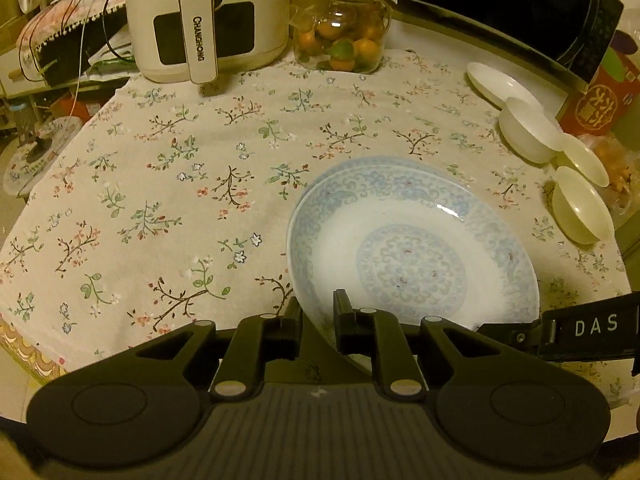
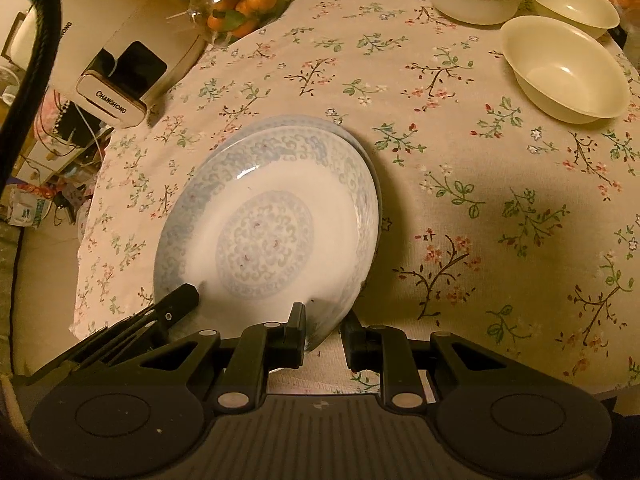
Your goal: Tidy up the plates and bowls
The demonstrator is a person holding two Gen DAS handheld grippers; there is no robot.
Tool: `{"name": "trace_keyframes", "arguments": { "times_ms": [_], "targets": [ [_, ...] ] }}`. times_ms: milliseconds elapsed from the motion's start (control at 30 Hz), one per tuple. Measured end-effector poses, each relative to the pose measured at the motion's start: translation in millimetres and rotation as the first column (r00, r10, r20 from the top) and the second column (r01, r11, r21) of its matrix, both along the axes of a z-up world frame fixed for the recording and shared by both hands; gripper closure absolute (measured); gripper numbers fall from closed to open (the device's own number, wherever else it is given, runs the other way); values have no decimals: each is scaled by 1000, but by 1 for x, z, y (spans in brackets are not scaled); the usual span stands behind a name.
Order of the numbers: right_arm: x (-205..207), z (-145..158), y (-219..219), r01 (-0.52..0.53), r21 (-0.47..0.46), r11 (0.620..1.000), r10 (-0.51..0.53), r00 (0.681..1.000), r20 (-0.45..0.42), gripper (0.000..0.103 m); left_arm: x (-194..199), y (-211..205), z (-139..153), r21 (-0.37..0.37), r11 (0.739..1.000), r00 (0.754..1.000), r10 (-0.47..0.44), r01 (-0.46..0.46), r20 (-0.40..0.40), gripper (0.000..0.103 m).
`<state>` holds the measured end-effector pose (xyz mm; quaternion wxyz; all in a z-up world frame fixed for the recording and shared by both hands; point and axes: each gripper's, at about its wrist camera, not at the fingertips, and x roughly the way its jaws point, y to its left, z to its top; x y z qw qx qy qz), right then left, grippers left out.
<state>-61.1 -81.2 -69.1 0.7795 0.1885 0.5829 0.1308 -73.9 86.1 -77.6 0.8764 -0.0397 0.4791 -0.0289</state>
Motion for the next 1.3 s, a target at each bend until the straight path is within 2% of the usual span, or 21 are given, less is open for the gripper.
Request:
{"name": "trace_keyframes", "arguments": {
  "times_ms": [567, 867, 1200, 1300],
  "targets": [
    [7, -4, -6, 56, 29, 998, -54, 997, -63, 84, 1, -12, -2, 90, 996, 1000, -10, 8, 22, 90],
    [7, -5, -8, 53, 27, 998, -51, 997, -62, 83, 2, -12, -2, 91, 996, 1000, -8, 5, 24, 90],
    [6, -5, -6, 18, -6, 1000, -18, 1000, -13, 81, 4, -10, -1, 81, 997, 1000, -8, 7, 16, 89],
    [7, -1, -8, 17, -34, 999, -17, 1000, 20, 72, 6, -10, 0, 80, 997, 1000, -8, 7, 13, 89]
  ]
}}
